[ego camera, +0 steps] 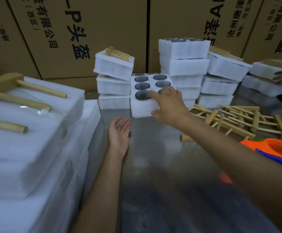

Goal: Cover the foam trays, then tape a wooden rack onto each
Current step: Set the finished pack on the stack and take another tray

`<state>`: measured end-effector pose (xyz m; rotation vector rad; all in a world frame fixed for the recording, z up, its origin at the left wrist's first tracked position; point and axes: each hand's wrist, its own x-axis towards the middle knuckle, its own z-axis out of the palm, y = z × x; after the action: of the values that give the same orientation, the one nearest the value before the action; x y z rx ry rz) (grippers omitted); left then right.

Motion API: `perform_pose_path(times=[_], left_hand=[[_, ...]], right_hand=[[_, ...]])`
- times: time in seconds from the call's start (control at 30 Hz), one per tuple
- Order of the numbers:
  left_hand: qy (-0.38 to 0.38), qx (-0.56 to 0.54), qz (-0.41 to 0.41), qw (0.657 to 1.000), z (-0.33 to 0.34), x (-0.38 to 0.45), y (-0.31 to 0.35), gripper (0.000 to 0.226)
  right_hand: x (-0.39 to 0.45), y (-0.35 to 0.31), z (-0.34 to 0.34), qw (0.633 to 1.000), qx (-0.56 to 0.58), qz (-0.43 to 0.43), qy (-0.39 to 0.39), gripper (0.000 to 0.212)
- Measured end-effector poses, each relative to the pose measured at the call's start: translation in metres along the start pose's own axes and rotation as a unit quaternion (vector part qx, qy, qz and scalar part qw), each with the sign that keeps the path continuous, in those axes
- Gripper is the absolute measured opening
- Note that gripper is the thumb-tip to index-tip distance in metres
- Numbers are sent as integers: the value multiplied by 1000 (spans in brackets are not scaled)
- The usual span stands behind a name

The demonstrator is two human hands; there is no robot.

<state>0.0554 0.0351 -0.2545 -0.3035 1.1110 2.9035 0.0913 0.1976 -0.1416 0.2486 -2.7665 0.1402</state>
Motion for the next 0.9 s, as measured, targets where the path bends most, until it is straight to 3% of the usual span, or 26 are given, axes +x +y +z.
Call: perform_pose_path(times=[0.17, 0.3, 0.4, 0.57, 0.73, 0.9], left_hand=[[-4, 84, 22, 996, 4, -21, -4, 46], [-80, 172, 1, 982, 6, -45, -10, 38], [-95, 276, 82, 953, 0, -50, -17, 27], [-90, 279, 100, 951, -3, -50, -25, 41], [-39, 300, 131, 944, -2, -44, -23, 27], [24, 403, 180, 897, -3, -28, -19, 26]], right_hand=[[-82, -11, 15, 999, 18, -27, -30, 54], [-125, -16, 32, 994, 36, -35, -94, 53], [-127, -14, 22, 988, 36, -50, -139, 49], [-105, -6, -18, 962, 25, -70, -263, 40], [-55, -32, -32, 976, 136, -31, -168, 39], [12, -94, 0, 932, 311, -2, -187, 29]])
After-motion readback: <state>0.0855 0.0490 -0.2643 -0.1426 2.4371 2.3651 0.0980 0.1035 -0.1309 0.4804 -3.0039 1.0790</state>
